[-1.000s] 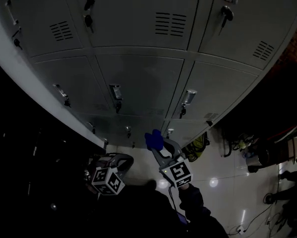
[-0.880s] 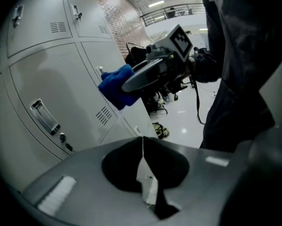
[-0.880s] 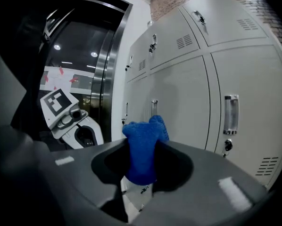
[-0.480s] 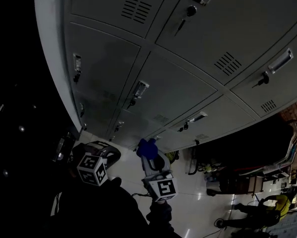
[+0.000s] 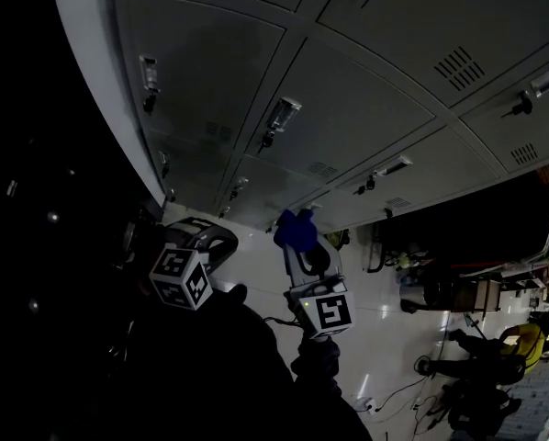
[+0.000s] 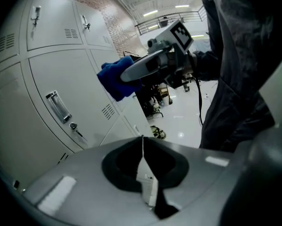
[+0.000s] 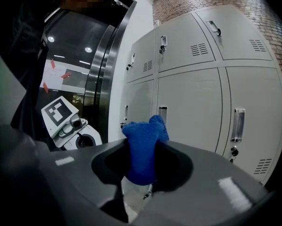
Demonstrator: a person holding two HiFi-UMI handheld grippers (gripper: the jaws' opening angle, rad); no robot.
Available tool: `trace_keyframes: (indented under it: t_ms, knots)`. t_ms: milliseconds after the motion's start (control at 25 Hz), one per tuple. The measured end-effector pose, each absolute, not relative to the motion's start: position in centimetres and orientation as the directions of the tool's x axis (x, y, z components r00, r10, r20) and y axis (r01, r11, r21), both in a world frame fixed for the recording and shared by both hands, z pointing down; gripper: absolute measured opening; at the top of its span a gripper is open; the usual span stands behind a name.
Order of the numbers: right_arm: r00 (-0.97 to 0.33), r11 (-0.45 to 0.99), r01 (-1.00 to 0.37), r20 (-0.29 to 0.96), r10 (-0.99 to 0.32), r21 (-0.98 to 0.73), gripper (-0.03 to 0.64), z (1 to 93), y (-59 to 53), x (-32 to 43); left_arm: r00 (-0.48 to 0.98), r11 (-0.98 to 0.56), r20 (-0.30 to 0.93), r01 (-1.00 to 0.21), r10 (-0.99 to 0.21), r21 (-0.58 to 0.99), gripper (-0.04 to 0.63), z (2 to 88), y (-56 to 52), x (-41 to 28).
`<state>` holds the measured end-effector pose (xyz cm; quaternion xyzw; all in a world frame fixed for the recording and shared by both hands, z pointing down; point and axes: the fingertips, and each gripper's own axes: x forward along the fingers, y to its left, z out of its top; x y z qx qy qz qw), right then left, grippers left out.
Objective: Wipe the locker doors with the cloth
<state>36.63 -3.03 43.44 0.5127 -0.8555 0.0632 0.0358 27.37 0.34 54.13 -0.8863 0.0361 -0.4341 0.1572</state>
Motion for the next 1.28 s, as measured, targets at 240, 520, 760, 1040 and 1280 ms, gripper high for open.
trace_keyframes:
  t_ms: [240,520,760,1040,1280]
  knots:
    - [-0.455,0.450,-0.890,0.119,-0.883,-0.065,0.114,43.1,-2.7,37.7,0.627,-0.948,0.754,0.077,-0.196,-0.310,0.003,54.0,0.6,28.4]
    - [-0.453,0.448,-0.891,0.101,-0.886,-0.070,0.114,43.0,-3.0,38.6,0.625,-0.945,0.754,0.074,-0.205,-0.319,0.003,53.7,0.4,29.5]
    - [-0.461,0.455,-0.887,0.097,-0.882,-0.072,0.114,43.0,-3.2,39.0,0.619,-0.944,0.755,0.065,-0.216,-0.323,0.003,53.6,0.2,29.8]
    - [-0.468,0.463,-0.883,0.097,-0.878,-0.076,0.114,43.3,-3.4,39.4,0.615,-0.945,0.758,0.060,-0.218,-0.321,0.003,53.8,0.2,30.1]
    - [-0.473,0.467,-0.881,0.094,-0.876,-0.077,0.114,43.1,-3.7,39.4,0.611,-0.945,0.760,0.057,-0.221,-0.321,0.003,53.8,0.0,30.3]
